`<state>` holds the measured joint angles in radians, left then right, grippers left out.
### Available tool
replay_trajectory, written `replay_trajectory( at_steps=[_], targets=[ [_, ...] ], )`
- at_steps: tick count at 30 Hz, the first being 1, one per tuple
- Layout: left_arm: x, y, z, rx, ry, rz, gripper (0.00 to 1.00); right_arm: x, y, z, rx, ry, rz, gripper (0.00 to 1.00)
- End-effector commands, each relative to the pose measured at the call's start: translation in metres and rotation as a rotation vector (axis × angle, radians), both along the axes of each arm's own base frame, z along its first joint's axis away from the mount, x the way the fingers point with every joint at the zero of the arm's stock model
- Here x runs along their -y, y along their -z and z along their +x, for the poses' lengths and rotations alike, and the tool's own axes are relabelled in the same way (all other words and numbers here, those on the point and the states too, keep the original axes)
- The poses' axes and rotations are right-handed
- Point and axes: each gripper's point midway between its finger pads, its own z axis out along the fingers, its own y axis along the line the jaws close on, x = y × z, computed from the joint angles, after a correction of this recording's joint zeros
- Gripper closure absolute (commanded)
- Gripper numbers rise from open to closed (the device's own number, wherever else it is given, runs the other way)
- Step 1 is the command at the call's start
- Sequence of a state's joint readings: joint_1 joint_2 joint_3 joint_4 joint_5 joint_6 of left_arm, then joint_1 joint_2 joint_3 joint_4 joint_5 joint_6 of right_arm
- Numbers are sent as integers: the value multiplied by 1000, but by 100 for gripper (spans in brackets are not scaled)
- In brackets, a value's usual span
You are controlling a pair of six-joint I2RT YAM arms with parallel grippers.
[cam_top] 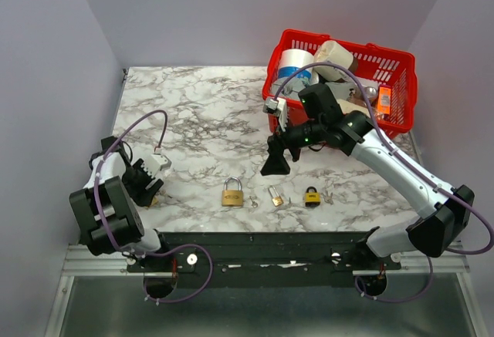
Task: Lock with the key
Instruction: Pick up the lock from the center of the board.
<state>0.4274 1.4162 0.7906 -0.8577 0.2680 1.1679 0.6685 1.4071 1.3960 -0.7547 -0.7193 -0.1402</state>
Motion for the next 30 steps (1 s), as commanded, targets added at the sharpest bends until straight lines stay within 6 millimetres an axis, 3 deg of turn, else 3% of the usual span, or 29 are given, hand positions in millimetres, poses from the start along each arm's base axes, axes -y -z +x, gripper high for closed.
replay_trajectory(
  at_steps=[1,9,14,18,22,30],
  targets=[
    [1,10,10,27,29,-38,21,-1,-10,0,4,1,4,0],
    [8,23,0,27,44,-49,27,1,-7,0,8,10,-3,0],
    [10,26,-10,10,53,-45,22,1,-6,0,8,7,-5,0],
    [14,23,-12,-9,50,-66,9,0,-7,1,8,5,-3,0],
    [16,21,-13,-11,61,-81,5,0,-8,2,13,5,-3,0],
    [21,30,-23,-55,62,-98,16,0,-8,2,18,10,-1,0]
  ],
)
